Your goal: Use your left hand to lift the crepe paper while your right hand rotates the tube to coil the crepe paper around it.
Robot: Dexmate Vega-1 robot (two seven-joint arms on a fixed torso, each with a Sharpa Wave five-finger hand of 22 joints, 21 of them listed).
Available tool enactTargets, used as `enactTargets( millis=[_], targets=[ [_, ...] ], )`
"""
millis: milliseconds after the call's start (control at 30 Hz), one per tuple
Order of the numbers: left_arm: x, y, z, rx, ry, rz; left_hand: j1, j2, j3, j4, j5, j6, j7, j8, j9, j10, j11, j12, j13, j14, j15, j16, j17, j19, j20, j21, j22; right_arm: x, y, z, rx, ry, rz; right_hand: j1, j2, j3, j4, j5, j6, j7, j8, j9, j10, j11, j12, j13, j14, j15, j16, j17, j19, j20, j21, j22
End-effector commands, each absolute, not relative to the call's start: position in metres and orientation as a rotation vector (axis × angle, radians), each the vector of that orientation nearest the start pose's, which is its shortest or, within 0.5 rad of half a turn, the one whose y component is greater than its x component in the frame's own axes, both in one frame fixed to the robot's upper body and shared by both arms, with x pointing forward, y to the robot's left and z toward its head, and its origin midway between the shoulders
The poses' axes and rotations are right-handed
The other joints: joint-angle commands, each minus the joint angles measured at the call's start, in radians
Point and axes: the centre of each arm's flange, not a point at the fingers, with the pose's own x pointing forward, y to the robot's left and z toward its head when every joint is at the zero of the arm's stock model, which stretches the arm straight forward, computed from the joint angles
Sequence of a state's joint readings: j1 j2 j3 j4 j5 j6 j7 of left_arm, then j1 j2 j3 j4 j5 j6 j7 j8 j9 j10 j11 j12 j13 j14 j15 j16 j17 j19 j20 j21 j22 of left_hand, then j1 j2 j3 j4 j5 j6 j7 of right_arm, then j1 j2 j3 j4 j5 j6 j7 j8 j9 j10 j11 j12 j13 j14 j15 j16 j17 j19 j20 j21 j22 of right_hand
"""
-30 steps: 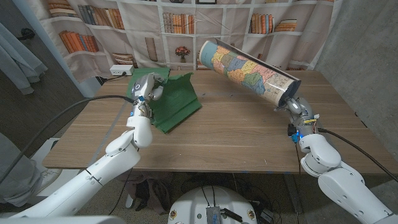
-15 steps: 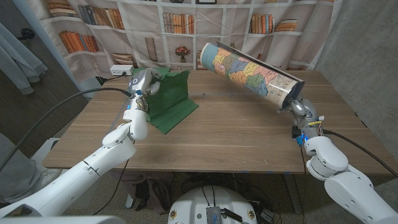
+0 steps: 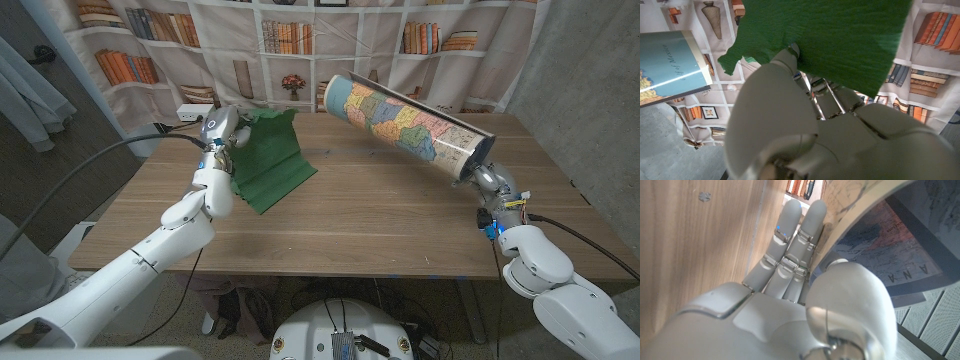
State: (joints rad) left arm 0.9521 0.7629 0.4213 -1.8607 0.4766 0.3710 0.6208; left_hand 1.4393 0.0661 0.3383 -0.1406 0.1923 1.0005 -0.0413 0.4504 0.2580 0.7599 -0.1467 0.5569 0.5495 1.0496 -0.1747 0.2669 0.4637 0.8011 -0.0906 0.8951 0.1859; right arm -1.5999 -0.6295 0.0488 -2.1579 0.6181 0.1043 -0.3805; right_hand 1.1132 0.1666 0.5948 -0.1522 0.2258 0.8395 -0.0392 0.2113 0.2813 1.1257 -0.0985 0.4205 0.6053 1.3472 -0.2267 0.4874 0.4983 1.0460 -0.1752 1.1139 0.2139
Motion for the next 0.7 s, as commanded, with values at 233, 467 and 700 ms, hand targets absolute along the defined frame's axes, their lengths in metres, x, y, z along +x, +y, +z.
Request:
enactTargets(
  millis=[233, 467, 700],
  targets=[
    [0.574, 0.3, 0.061, 1.083, -0.809, 0.629, 0.008, 0.009, 0.0, 0.003, 0.002, -0.004, 0.0, -0.002, 0.009, -0.002, 0.004, -0.007, 0.01, -0.015, -0.052, -0.001, 0.012, -0.017, -0.117, 0.008, 0.001, 0.437, -0.336, -0.079, 0.067, -0.571, -0.049, 0.014, 0.006, 0.014, -0.008, 0.006, 0.009, 0.0, 0.004, 0.004, 0.008, -0.003, -0.002, 0.006, 0.006, -0.004, 0.001, 0.006, -0.008, -0.052, 0.014, -0.002],
    [0.575, 0.298, 0.071, 1.09, -0.821, 0.631, 0.006, 0.011, -0.001, 0.005, 0.002, -0.002, -0.003, -0.002, 0.01, 0.0, 0.002, -0.01, 0.01, -0.017, -0.054, -0.002, 0.018, -0.023, -0.115, 0.012, 0.001, 0.434, -0.341, -0.078, -0.001, -0.56, -0.034, 0.015, 0.006, 0.014, -0.008, 0.006, 0.01, 0.002, 0.004, 0.005, 0.01, -0.002, -0.003, 0.005, 0.007, -0.004, 0.001, 0.007, -0.009, -0.052, 0.017, -0.002],
    [0.573, 0.295, 0.078, 1.116, -0.829, 0.632, 0.006, 0.012, -0.002, 0.006, 0.002, -0.003, -0.003, -0.003, 0.01, -0.003, 0.001, -0.012, 0.015, -0.018, -0.054, -0.003, 0.023, -0.028, -0.115, 0.018, 0.001, 0.432, -0.35, -0.081, -0.031, -0.541, -0.01, 0.015, 0.005, 0.014, -0.008, 0.005, 0.01, 0.0, 0.005, 0.008, 0.011, 0.0, -0.005, 0.005, 0.007, -0.004, 0.0, 0.007, -0.01, -0.052, 0.02, -0.003]
  ],
)
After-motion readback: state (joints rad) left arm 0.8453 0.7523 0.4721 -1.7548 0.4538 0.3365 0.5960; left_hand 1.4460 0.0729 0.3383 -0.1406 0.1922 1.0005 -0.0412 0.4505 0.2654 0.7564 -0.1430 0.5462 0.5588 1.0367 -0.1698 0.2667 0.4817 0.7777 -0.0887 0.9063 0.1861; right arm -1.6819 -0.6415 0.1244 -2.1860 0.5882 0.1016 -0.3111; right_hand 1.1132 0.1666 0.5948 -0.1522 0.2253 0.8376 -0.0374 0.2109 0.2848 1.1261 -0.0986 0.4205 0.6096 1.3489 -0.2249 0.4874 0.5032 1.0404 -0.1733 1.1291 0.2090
